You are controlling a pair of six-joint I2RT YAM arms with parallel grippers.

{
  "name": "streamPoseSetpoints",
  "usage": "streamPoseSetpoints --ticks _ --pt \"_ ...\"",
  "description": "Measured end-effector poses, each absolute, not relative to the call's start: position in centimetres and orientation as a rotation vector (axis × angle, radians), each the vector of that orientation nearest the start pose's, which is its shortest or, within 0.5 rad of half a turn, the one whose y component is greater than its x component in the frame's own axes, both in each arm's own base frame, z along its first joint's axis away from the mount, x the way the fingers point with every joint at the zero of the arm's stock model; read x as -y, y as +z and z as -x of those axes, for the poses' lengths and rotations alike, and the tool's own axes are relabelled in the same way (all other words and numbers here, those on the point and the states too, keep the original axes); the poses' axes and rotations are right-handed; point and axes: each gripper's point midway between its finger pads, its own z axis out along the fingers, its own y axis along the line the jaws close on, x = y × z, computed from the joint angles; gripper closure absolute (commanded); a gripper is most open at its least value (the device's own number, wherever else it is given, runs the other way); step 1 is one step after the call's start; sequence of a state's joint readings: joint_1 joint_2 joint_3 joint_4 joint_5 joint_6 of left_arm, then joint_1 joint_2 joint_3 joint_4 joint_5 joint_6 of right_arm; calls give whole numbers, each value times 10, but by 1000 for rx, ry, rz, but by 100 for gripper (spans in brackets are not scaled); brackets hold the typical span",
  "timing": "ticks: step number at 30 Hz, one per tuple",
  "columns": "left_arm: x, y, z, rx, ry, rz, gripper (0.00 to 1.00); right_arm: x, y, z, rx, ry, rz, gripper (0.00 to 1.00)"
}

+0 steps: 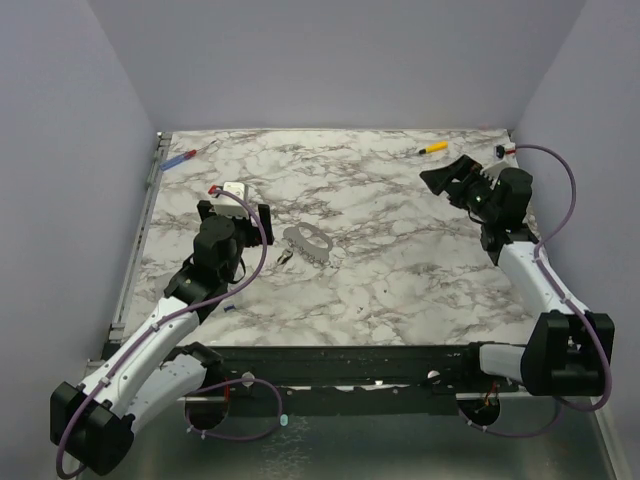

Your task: Put the keys on the keyring

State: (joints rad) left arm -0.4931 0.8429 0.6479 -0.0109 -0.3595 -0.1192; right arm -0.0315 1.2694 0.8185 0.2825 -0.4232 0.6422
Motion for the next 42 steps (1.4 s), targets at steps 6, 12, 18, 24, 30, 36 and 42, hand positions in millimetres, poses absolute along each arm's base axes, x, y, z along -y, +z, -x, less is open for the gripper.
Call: streamPoseSetpoints --ticks 6,12,18,24,30,36,42 --pt "102 233 -311 -1761 -127 -70 1 -92 226 -380 -1871 738 -279 0" --pt "102 236 -310 -1752 -130 -67 1 -139 210 -357 -2016 629 -152 0" --pt "102 237 -310 -1751 -131 -67 1 -169 225 -349 -2064 490 -34 0" --pt "102 237 -310 -1751 -131 -67 3 -196 210 -328 -2130 437 113 0" --pt "102 237 -310 -1751 -132 -68 11 -213 171 -314 -2218 485 240 1" --pt "107 232 -311 -1766 -146 -91 24 -239 127 -309 -2325 504 360 10" --pt "117 228 -310 -1778 -183 -143 33 -270 120 -324 -2363 502 382 10"
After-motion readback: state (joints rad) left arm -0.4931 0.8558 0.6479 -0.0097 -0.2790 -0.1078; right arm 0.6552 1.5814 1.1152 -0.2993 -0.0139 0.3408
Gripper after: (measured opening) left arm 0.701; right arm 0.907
